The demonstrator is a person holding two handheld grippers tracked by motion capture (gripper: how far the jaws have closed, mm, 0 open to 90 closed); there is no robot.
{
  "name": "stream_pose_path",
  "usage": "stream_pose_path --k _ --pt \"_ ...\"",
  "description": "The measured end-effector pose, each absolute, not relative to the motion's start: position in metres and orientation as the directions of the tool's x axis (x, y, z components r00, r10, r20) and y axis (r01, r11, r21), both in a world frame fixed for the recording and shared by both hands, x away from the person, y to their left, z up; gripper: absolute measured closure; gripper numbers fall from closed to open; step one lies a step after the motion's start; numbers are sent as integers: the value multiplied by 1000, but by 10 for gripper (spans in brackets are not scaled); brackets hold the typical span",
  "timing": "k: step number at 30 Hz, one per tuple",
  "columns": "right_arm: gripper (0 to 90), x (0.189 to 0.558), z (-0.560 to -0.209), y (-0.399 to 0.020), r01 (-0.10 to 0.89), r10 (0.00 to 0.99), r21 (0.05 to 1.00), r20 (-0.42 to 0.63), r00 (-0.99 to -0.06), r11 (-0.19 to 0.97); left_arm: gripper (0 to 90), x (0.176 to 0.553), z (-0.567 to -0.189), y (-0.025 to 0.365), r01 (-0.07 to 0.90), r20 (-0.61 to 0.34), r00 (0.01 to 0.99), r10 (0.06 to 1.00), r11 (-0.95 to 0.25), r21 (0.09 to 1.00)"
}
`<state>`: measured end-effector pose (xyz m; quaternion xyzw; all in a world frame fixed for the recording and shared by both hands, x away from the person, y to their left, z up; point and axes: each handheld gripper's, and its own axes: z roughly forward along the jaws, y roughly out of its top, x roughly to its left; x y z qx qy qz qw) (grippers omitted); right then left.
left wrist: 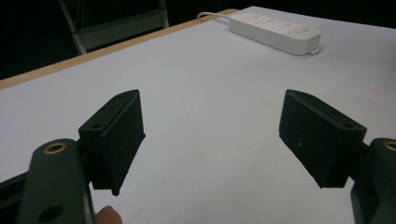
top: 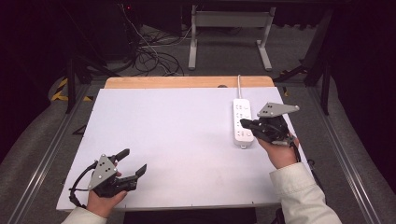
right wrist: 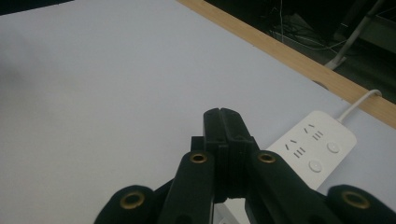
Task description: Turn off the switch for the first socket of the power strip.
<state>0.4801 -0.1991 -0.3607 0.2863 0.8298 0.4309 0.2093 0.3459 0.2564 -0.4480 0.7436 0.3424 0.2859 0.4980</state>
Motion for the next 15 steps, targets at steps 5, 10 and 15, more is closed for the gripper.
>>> stream_pose_path --k 5,10,15 --pt "900 493 -360 -199 303 678 839 -103 -727 452 223 346 -448 257 224 84 601 795 -269 937" --pt "900 509 -360 -198 321 700 834 -105 -706 449 223 345 -448 257 223 83 597 798 -265 938" --pt "900 522 -358 -200 339 719 840 -85 -690 424 237 345 -448 257 223 81 601 795 -265 938"
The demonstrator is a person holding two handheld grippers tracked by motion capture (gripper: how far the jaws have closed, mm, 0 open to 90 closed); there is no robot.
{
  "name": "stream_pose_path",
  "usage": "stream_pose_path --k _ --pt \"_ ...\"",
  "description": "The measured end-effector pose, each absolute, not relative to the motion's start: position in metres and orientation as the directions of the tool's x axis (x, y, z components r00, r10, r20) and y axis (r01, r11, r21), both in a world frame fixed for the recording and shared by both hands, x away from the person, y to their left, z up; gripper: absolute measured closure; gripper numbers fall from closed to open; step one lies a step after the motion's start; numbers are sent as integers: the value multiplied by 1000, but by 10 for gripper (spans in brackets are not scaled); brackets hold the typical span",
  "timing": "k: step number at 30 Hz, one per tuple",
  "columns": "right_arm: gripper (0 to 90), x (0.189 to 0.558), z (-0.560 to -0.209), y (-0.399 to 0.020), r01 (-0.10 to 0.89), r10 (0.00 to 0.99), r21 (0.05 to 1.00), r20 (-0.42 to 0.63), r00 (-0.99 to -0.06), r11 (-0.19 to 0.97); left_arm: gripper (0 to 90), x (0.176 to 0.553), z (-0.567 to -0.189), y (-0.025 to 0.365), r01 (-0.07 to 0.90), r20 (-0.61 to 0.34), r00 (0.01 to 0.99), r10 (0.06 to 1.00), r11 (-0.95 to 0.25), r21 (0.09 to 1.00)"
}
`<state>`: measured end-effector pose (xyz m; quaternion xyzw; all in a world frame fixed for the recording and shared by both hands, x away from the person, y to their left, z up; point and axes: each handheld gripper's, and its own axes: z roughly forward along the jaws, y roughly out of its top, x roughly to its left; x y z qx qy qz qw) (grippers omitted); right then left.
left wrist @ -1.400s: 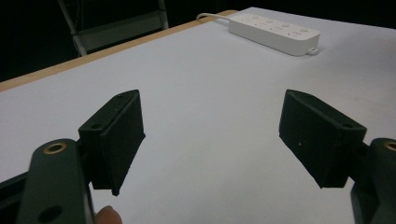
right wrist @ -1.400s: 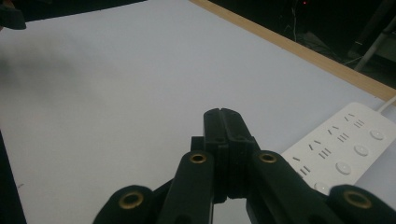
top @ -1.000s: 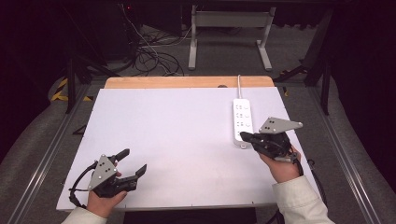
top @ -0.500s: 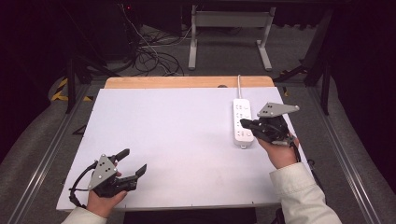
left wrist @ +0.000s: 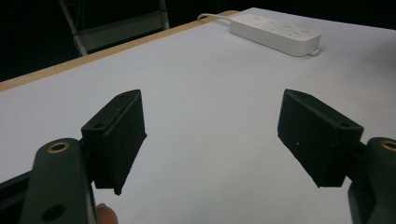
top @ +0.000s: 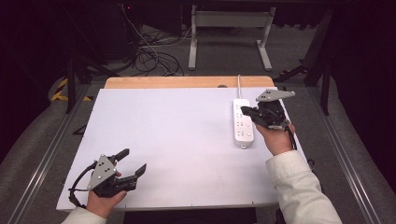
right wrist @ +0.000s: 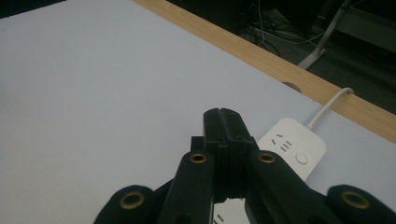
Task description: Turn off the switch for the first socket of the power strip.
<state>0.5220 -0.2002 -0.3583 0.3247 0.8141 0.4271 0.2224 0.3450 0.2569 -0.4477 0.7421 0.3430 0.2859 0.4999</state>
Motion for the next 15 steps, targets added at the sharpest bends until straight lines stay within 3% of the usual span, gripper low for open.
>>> stream_pose_path --k 15 --pt "900 574 -375 -200 421 778 793 -103 -619 440 253 345 -448 258 223 91 596 798 -274 935"
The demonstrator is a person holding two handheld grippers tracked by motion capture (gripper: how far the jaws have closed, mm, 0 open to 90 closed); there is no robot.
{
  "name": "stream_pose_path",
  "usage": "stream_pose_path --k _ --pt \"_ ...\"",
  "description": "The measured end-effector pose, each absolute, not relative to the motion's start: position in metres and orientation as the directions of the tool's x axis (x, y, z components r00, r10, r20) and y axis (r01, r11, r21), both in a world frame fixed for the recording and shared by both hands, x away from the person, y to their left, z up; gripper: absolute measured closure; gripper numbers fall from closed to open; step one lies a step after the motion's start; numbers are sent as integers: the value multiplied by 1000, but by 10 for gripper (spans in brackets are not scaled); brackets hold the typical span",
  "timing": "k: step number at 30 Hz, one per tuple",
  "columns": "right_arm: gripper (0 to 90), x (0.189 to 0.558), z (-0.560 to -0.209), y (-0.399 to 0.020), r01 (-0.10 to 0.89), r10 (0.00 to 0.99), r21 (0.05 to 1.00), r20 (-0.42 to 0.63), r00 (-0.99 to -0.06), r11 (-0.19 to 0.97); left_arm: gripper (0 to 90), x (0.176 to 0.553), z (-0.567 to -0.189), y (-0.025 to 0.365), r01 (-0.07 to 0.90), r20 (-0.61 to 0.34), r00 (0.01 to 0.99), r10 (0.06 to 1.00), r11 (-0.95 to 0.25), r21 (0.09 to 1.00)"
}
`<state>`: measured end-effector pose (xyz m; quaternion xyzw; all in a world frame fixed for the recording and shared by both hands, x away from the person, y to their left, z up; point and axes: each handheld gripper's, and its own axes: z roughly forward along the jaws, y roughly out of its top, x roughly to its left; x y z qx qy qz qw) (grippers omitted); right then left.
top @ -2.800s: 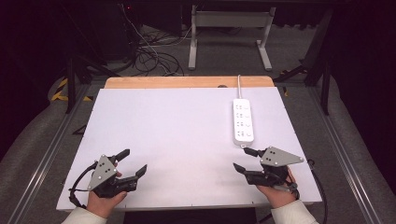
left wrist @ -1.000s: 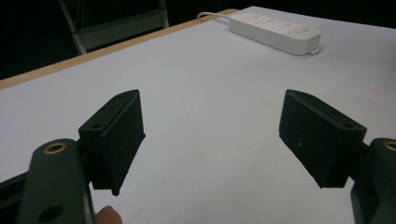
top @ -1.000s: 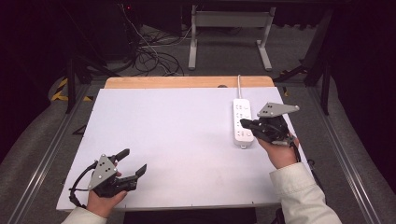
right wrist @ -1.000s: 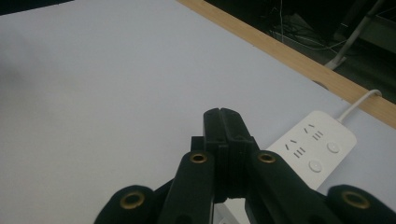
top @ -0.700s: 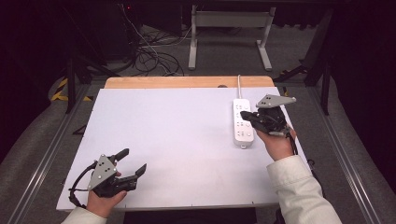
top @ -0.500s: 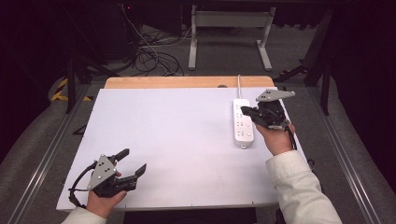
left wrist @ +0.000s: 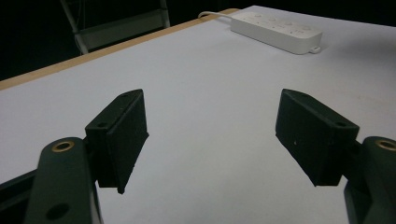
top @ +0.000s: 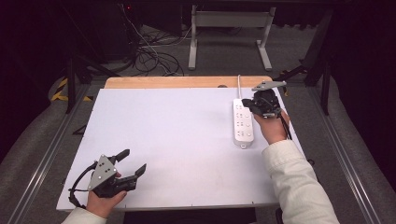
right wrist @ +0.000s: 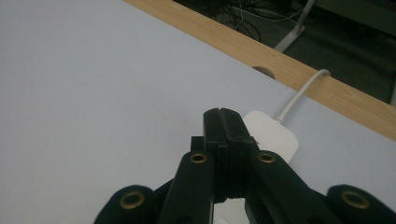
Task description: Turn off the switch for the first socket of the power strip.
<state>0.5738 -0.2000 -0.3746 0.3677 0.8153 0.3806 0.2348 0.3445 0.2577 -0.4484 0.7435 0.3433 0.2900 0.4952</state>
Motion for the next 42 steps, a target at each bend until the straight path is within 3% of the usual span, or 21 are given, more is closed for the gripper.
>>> stream_pose_path --k 18,42 --pt "900 617 -406 -207 521 832 743 -86 -547 419 256 345 -449 258 235 87 592 801 -276 932" --pt "900 643 -437 -212 594 860 696 -67 -506 403 255 347 -451 258 252 85 575 814 -275 928"
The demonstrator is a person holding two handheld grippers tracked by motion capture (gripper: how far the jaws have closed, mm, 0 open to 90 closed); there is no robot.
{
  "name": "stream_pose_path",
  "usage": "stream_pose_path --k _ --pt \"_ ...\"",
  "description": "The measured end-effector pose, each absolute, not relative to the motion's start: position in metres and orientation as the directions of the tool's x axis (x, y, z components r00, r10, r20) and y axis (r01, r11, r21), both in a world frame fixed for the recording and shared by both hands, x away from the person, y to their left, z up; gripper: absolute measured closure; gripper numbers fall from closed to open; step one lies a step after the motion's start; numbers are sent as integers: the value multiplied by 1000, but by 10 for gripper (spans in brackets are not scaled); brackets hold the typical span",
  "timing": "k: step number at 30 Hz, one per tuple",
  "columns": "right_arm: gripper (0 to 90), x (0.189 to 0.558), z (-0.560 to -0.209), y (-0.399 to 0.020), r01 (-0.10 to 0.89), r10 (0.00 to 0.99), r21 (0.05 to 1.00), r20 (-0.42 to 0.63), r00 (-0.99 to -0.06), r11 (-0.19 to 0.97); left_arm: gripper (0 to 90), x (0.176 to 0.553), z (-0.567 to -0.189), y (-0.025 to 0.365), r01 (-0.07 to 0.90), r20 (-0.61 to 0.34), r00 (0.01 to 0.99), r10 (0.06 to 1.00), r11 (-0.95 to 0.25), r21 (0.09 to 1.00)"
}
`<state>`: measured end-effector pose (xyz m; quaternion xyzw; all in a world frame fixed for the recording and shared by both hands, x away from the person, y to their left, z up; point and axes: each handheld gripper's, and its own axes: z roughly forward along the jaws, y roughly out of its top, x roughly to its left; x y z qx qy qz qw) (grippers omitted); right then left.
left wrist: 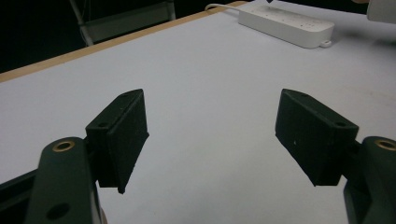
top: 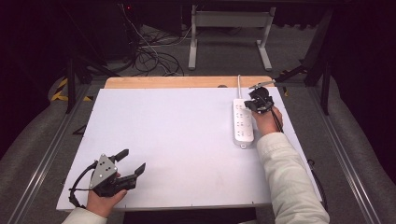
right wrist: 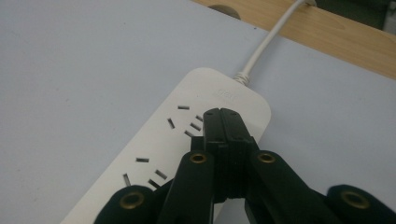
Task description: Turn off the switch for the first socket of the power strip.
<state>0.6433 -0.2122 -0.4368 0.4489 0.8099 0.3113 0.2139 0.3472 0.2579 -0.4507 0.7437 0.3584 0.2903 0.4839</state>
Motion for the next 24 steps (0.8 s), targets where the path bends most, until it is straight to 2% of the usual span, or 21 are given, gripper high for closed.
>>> stream_pose_path --k 24 --pt "900 650 -447 -211 600 865 688 -80 -495 407 255 348 -451 258 255 82 578 812 -276 927"
